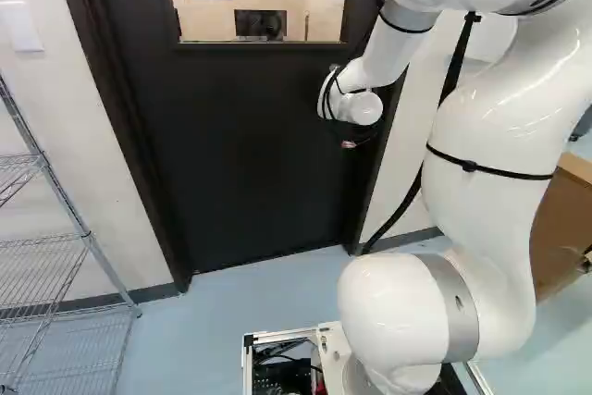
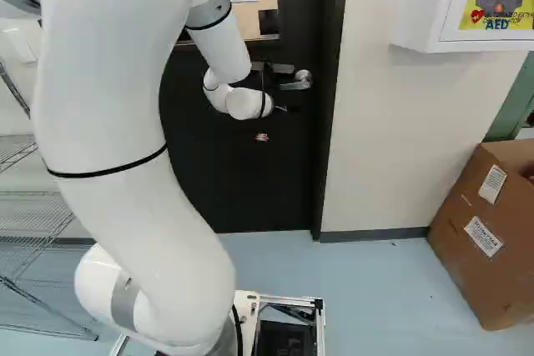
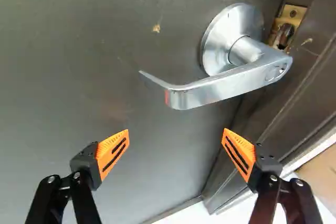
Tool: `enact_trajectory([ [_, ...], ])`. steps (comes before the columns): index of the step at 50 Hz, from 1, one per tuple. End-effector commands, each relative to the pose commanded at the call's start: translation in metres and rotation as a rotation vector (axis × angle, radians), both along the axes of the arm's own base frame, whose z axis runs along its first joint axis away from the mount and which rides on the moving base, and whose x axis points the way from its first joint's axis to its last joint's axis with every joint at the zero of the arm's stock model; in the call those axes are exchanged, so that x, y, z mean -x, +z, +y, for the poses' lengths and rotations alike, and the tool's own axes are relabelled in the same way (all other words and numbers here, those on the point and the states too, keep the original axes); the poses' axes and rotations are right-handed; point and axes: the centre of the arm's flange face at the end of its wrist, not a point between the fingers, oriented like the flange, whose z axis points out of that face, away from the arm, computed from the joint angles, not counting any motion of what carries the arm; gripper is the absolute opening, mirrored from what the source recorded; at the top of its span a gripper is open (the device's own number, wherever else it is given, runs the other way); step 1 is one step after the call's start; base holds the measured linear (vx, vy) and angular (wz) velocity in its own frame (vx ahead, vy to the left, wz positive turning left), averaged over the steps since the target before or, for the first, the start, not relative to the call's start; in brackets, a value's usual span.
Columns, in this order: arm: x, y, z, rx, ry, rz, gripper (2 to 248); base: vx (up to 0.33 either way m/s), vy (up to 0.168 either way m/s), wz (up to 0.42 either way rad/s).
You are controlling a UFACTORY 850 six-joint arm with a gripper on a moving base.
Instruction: Open the door and move inside
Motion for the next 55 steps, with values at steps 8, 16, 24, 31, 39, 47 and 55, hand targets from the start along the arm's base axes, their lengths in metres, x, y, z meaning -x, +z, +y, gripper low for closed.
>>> enact_trajectory([
  [8, -0.013, -0.003, 0.003, -0.052, -0.051, 0.015, 247, 0.0, 0.0, 0.0],
  [16, -0.025, -0.007, 0.007, -0.106, -0.101, 0.031, 247, 0.0, 0.0, 0.0],
  [24, -0.037, -0.011, 0.012, -0.163, -0.15, 0.047, 247, 0.0, 0.0, 0.0],
  [31, -0.048, -0.015, 0.016, -0.214, -0.192, 0.06, 247, 0.0, 0.0, 0.0],
  [39, -0.059, -0.019, 0.022, -0.274, -0.238, 0.076, 247, 0.0, 0.0, 0.0],
  [47, -0.071, -0.022, 0.028, -0.324, -0.272, 0.087, 247, 0.0, 0.0, 0.0],
  [55, -0.085, -0.024, 0.036, -0.336, -0.268, 0.085, 247, 0.0, 0.0, 0.0],
])
